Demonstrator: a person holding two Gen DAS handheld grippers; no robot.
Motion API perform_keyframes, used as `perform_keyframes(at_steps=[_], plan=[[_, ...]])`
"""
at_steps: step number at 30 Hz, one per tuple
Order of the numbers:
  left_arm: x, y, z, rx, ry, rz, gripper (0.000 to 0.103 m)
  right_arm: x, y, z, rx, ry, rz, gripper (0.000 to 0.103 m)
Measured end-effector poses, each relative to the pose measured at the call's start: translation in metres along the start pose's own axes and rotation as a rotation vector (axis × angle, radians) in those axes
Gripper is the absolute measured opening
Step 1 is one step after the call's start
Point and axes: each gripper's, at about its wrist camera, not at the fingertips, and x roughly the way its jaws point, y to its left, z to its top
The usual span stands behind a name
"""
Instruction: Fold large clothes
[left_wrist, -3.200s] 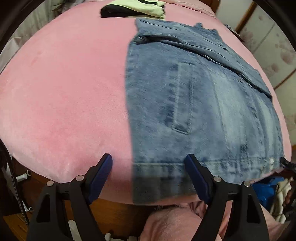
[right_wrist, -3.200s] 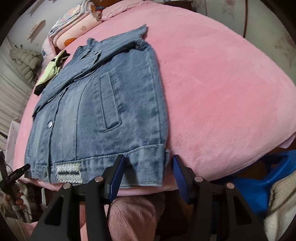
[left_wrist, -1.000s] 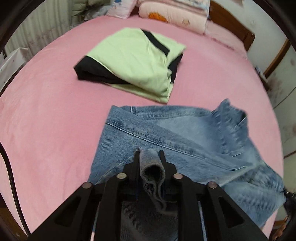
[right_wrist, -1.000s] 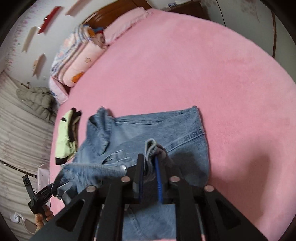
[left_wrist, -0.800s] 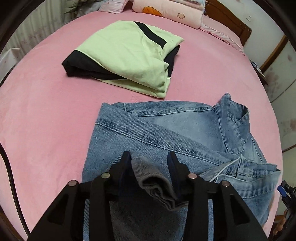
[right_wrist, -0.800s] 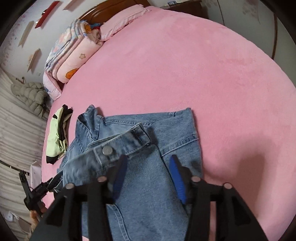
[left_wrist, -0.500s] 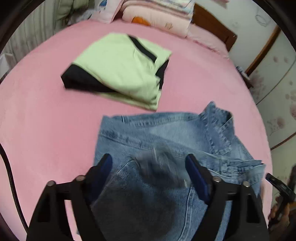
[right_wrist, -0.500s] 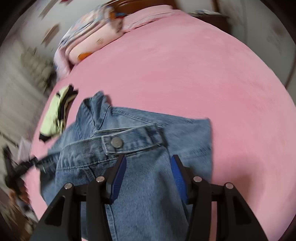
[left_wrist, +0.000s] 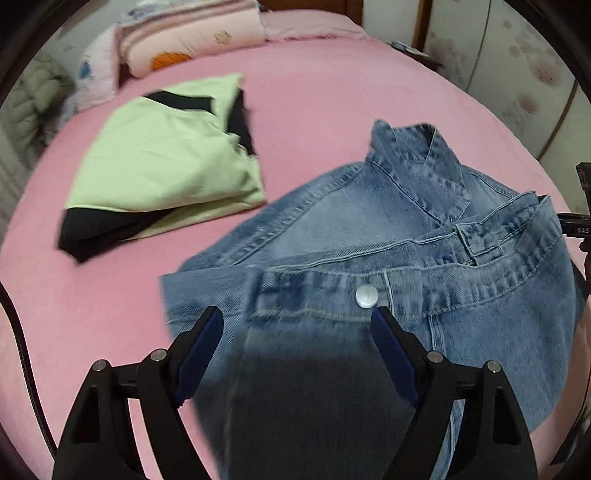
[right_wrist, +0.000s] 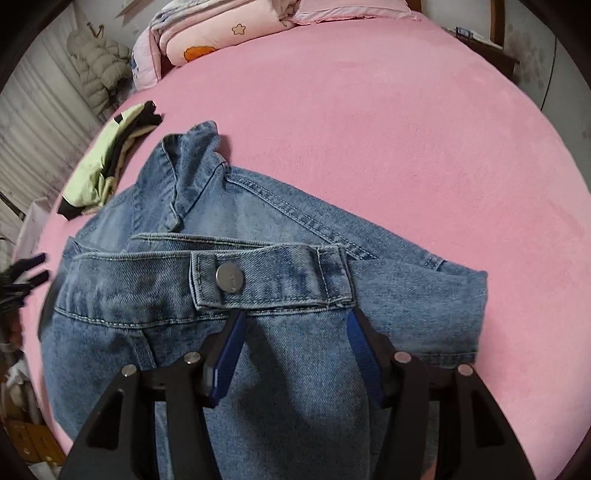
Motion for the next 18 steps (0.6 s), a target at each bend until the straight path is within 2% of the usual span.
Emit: perform_keyframes(at_steps=[4,7,9,10,11,15,18], plan=[[0.028,-0.003,0.01,0.014,0.044,-0.049,0.08,-0.003,-0.009,0.0,0.028,0.005,0.049,0.057],[0.038,-0.009,0.012,0.037,0.044,-0.048,0.072,-0.002,-0.008,0.001,0.013,0.011,0.042,0.057],[0.041,-0.01,0.014,0.034,0.045,-0.013,0.05,-0.002,-0.004,0.002,-0.008,0.009,0.01,0.057],[0.044,-0.011,0.016,0.043,0.063,-0.006,0.02,-0.002,-0.002,0.002,-0.019,0.004,-0.02,0.057],[0.048,-0.012,0.016,0.048,0.094,-0.03,0.014,-0.005,-0.001,0.003,-0.025,-0.003,-0.037,0.057],[0.047,-0.022,0.013,0.099,0.082,0.018,0.013,-0.003,0.004,0.003,-0.066,0.0,-0.086,0.057],[0.042,-0.013,0.014,0.036,0.075,-0.031,0.014,0.011,0.005,0.007,-0.088,0.036,-0.097,0.057]])
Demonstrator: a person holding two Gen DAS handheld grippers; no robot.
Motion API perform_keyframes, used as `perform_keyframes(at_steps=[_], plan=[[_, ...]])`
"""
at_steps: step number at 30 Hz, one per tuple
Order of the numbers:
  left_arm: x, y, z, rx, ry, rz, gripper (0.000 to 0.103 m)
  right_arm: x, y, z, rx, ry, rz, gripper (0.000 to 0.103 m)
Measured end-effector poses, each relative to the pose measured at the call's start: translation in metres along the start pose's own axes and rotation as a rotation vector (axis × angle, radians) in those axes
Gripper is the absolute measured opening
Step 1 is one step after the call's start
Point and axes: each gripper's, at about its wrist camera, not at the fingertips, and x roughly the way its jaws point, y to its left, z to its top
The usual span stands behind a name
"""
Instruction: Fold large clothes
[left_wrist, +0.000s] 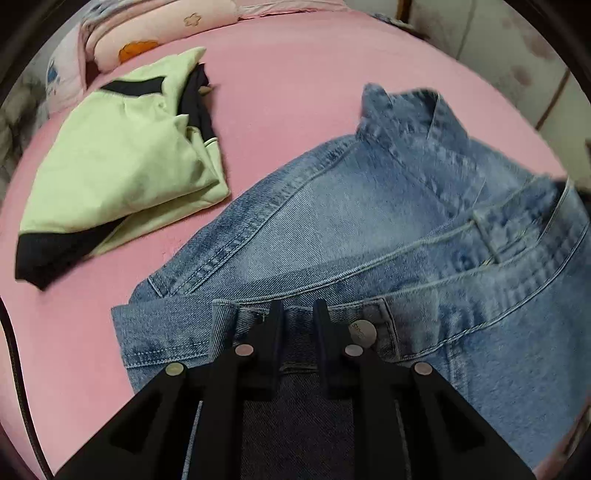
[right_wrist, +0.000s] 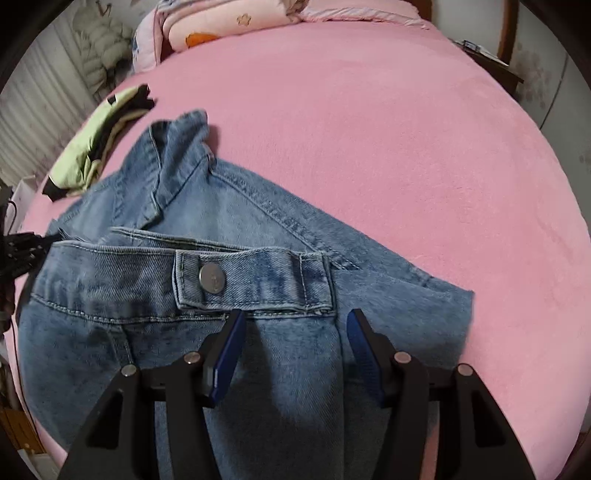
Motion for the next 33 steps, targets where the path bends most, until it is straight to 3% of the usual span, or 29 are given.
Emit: perform_keyframes(at_steps=[3,4,5,7,12,16,21,22,23,24,26,27,28,29,33], plan=[[-0.009,0.015,0.0,-0.058,0.017,-0.086,0.018,0.014,0.004,0.005,-0.027,0.028,-0.001,0.057],[-0.013,0.018,-0.002,-0.06,0.016,-0.095,0.027,0.019,0.006,0.005,-0.043,0.037,-0.002,0.057],[-0.017,0.021,-0.003,-0.055,0.014,-0.09,0.044,0.021,0.006,0.006,-0.046,0.042,0.004,0.054],[-0.021,0.022,-0.006,-0.043,0.021,-0.076,0.066,0.019,0.005,0.005,-0.04,0.038,0.043,0.037],[-0.022,0.028,-0.011,-0.025,0.041,-0.05,0.067,0.004,0.002,0.0,-0.011,-0.003,0.03,0.022],[-0.009,0.03,-0.01,-0.026,0.084,-0.064,0.068,-0.007,0.0,-0.003,0.021,-0.027,0.032,0.018],[0.007,0.036,-0.008,-0.046,0.114,-0.112,0.077,-0.019,0.002,-0.002,0.036,-0.057,0.014,0.016],[0.009,0.035,-0.007,-0.039,0.114,-0.103,0.075,-0.023,0.002,-0.003,0.04,-0.065,0.003,0.016],[0.01,0.033,-0.006,-0.028,0.111,-0.105,0.062,-0.025,0.003,-0.002,0.041,-0.069,-0.002,0.015],[0.011,0.029,-0.004,-0.008,0.113,-0.068,0.057,-0.029,0.004,-0.003,0.044,-0.077,-0.008,0.015],[0.008,0.021,-0.003,0.038,0.114,-0.014,0.034,-0.038,0.006,-0.003,0.057,-0.099,-0.02,0.015],[0.004,0.019,-0.003,0.051,0.107,0.01,0.029,-0.042,0.007,-0.003,0.062,-0.11,-0.028,0.014],[-0.001,0.016,-0.003,0.062,0.091,0.045,0.01,-0.05,0.008,-0.005,0.068,-0.127,-0.042,0.014],[-0.009,0.013,-0.004,0.072,0.071,0.118,0.011,-0.056,0.009,-0.006,0.075,-0.137,-0.051,0.014],[-0.042,0.011,-0.008,0.007,-0.035,0.23,0.011,-0.087,0.017,-0.012,0.098,-0.216,-0.126,0.014]])
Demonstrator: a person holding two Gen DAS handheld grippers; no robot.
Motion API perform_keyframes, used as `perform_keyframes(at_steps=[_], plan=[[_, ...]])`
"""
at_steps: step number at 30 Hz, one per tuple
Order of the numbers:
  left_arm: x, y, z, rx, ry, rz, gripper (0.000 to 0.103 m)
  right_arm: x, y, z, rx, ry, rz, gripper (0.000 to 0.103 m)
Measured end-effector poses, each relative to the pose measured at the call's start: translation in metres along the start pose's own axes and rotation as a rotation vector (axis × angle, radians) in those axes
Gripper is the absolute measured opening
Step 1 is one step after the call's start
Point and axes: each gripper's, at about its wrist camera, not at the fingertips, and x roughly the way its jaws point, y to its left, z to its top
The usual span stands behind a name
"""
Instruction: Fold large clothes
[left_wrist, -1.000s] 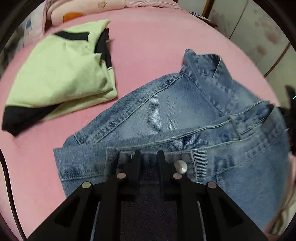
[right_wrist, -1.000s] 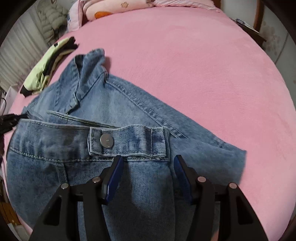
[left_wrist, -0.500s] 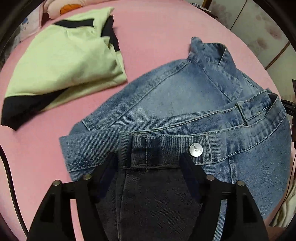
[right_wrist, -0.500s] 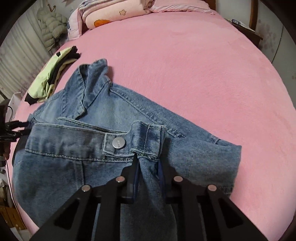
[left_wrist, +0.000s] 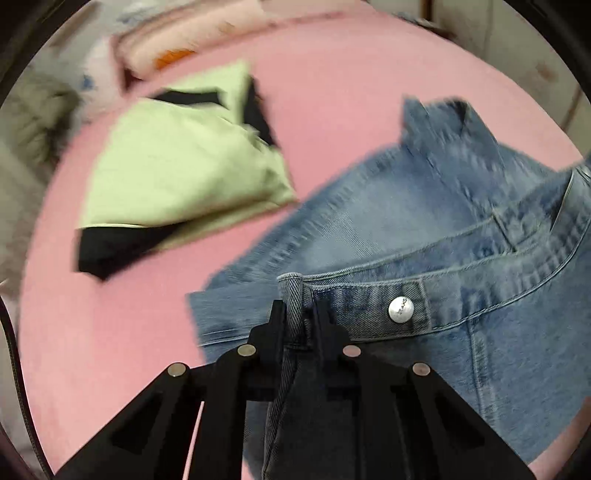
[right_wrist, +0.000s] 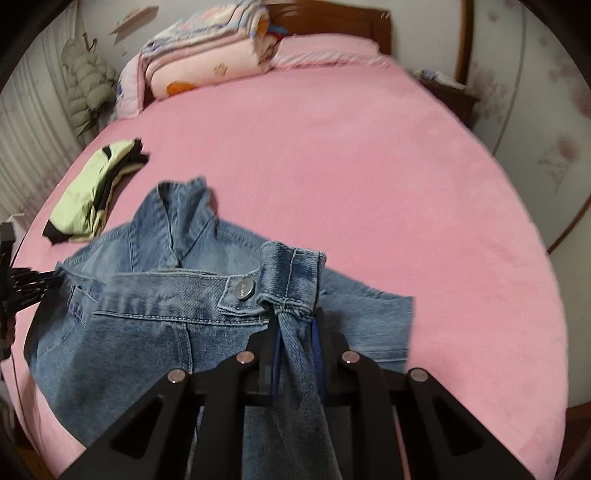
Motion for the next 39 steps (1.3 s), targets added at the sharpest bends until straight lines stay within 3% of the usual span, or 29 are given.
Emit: perform_keyframes(at_steps=[8,12,16,18,19,21,23,24,26,28,30,32,35,39], plan=[[-0.061,0.003,0.015,-0.125,-0.221,0.119,0.011,-0.04,0.008,0.01,0.012,-0.133,-0.076,0.013],[-0.041,0.021,0.029,-0.221,-0.209,0.118,0.011,-0.034,0.004,0.022,0.066,-0.188,-0.095,0.013],[0.017,0.024,0.027,-0.259,-0.161,0.122,0.012,0.03,-0.005,0.019,0.09,-0.111,-0.13,0.013],[0.057,0.022,0.023,-0.276,-0.084,0.144,0.013,0.076,-0.006,0.012,0.079,-0.009,-0.161,0.014],[0.068,0.025,0.019,-0.306,-0.064,0.133,0.015,0.101,-0.009,0.005,0.075,0.066,-0.174,0.015],[0.071,0.034,0.018,-0.349,-0.065,0.09,0.016,0.109,-0.014,0.003,0.106,0.079,-0.144,0.02],[0.067,0.04,0.02,-0.35,-0.054,0.042,0.025,0.102,-0.026,0.009,0.174,0.093,-0.07,0.025],[0.065,0.043,0.02,-0.336,-0.045,0.021,0.03,0.098,-0.03,0.012,0.19,0.106,-0.017,0.033],[0.061,0.045,0.023,-0.3,-0.039,0.006,0.05,0.086,-0.032,0.017,0.168,0.096,0.047,0.044],[0.058,0.046,0.026,-0.267,-0.044,-0.003,0.052,0.075,-0.03,0.023,0.131,0.062,0.1,0.057],[0.059,0.045,0.032,-0.255,-0.04,-0.063,0.058,0.077,-0.026,0.028,0.123,0.076,0.131,0.065],[0.063,0.039,0.037,-0.24,-0.032,-0.11,0.075,0.087,-0.019,0.031,0.099,0.098,0.098,0.066],[0.07,0.021,0.047,-0.153,-0.022,-0.11,0.075,0.104,-0.012,0.035,0.054,0.128,0.004,0.067],[0.078,0.011,0.055,-0.119,-0.014,-0.097,0.077,0.115,-0.013,0.038,0.027,0.153,-0.055,0.065]])
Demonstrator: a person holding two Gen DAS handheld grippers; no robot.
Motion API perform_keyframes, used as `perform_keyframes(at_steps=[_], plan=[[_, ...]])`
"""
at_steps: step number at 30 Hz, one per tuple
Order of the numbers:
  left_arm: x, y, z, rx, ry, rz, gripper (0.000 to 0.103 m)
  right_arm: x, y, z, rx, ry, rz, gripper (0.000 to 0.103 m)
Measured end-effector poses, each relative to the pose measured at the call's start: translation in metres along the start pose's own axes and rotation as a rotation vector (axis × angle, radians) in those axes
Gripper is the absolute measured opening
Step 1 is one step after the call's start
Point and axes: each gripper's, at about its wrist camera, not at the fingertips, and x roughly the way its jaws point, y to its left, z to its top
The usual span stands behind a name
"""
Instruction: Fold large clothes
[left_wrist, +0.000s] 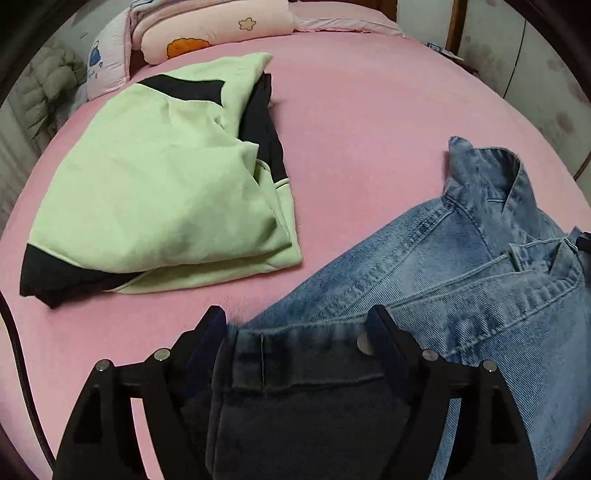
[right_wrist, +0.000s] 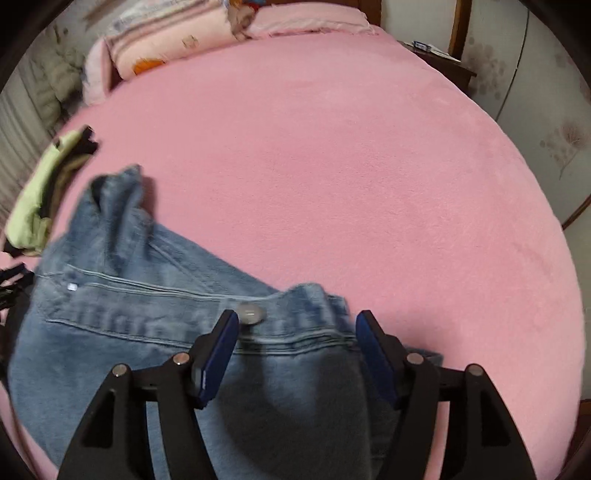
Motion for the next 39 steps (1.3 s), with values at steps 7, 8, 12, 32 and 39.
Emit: perform_keyframes(at_steps=[7,8,12,32,39], plan=[[0.003,-0.014,-0.002,0.099,-0.014,0.178,0.0,0.006,-0.008,0.006,0.01,0.017,0.041,0.025],[-0.004,-0.017,-0.003,0.101,-0.043,0.218,0.0,0.001,-0.006,0.004,-0.008,0.0,0.028,0.025],[-0.049,0.006,0.003,-0.025,-0.162,0.353,0.0,-0.049,-0.003,0.004,0.02,-0.155,0.004,0.023],[-0.05,0.032,0.004,0.038,-0.05,0.016,0.064,-0.02,-0.003,0.006,0.026,-0.08,-0.035,0.034],[-0.047,0.042,-0.017,0.014,0.06,-0.121,0.064,-0.043,-0.005,-0.002,0.018,-0.119,0.007,0.035]])
